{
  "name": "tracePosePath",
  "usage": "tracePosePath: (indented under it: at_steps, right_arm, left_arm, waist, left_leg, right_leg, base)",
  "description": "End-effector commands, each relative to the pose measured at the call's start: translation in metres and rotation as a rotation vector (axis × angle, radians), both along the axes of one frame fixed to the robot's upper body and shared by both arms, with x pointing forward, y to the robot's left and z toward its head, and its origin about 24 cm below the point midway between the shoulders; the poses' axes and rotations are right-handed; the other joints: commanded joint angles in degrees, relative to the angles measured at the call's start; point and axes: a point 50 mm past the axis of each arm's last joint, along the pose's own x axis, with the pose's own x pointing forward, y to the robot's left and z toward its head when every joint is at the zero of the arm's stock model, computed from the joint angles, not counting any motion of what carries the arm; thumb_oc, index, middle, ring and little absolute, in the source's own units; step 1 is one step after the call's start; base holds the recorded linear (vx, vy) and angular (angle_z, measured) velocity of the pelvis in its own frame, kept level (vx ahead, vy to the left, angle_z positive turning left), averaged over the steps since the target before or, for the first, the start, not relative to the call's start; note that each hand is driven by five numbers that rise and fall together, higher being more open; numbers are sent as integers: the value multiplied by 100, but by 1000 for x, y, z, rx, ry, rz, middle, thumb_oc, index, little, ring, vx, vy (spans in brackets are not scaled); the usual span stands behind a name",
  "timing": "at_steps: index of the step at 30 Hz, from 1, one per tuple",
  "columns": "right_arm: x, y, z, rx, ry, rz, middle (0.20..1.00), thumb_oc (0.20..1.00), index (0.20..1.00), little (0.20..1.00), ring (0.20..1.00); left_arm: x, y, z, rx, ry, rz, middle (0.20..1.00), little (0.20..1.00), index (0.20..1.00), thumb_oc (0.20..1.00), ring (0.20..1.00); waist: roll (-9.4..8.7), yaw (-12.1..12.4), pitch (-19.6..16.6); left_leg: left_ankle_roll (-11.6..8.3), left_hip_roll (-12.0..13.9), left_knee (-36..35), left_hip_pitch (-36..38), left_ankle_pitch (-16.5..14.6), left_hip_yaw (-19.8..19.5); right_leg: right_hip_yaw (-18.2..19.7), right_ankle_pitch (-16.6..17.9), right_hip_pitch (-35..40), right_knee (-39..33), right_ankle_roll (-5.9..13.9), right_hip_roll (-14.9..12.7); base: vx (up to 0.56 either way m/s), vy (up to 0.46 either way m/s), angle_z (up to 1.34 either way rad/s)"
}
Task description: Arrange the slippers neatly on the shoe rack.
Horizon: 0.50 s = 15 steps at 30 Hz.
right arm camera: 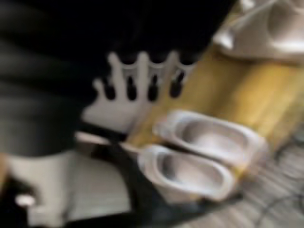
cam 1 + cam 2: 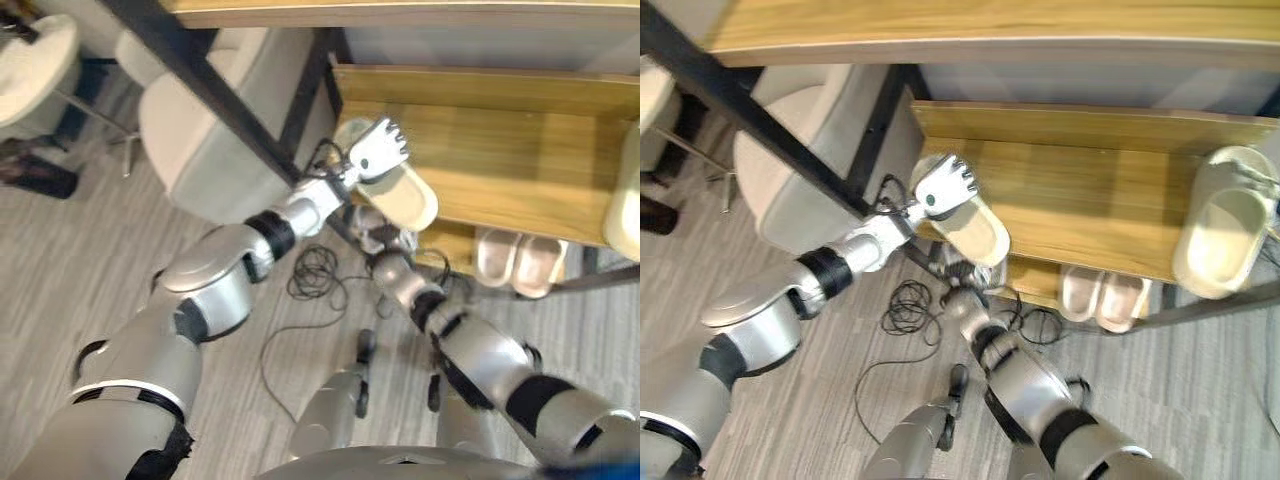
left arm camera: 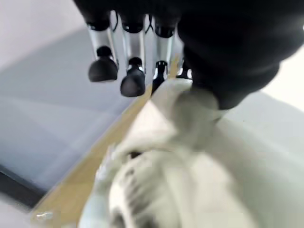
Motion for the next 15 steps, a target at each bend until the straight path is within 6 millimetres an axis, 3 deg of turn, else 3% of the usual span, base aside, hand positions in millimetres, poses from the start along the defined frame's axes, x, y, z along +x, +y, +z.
tracePosePath:
  at_steps: [1,5,9,10,11,12,13,15]
  right_arm:
    - [19,19,47,43,-143,23,1000,1000,1000,1000,1000]
    - [27,17,64,69,-173,14,1000,1000,1000,1000,1000]
    - [26,14,60,116,-167,0,1000,1000,1000,1000,1000]
    - [49,-30,91,144,-199,-80,1000,1000,1000,1000,1000]
    - [50,-32,95,145,-203,-81,1000,1000,1000,1000,1000]
    - [56,-38,116,115,-279,-78,1000,1000,1000,1000,1000]
    - [52,-51,94,106,-232,-88,1000,1000,1000,1000,1000]
    - [23,-63,19,106,-49,-108,1000,1000,1000,1000,1000]
  left_arm:
    - [7,13,12,-9,-66,20,200,200,200,200,200]
    - [4,7,0,-18,-44,8,200,200,200,200,200]
    - [1,5,-13,-43,-10,16,200,200,200,200,200]
    - [4,17,-13,-52,0,43,200,200,200,200,200]
    - [4,16,-10,-52,-7,40,200,200,200,200,200]
    - [1,14,-7,-44,-25,1,200,200,200,200,200]
    - [2,20,-9,-42,-18,11,200,200,200,200,200]
    - [4,30,-14,-23,7,51,200,200,200,200,200]
  waist:
    - [-188,-83,107]
    - [-232,-4,109]
    - [-184,40,90]
    - [-204,-56,12]
    - [-198,-42,50]
    - [-207,-68,49]
    - [-211,-119,79]
    - [-154,-220,103]
  left_leg:
    - [27,-400,226,-154,-318,241]
    - [22,-370,286,-150,-335,237]
    - [24,-320,322,-125,-353,266]
    - [9,-274,319,-97,-359,286]
    - [6,-273,321,-95,-362,284]
    - [8,-252,308,-61,-382,306]
    - [16,-236,318,-52,-395,348]
    - [30,-198,339,-76,-356,427]
  right_leg:
    - [539,-915,108,634,632,-271]
    - [509,-971,88,737,612,-276]
    - [510,-1022,72,819,608,-283]
    - [502,-1067,67,869,583,-274]
    - [501,-1076,63,881,581,-273]
    - [515,-1100,58,901,574,-258]
    - [539,-1103,59,909,566,-249]
    - [580,-1058,42,892,551,-239]
  base:
    - [-26,-77,25]
    - [-14,-66,13]
    - [-10,-32,1]
    - [0,0,0]
    - [0,0,0]
    - [0,0,0]
    - [-41,0,-3]
    - [-59,13,-19]
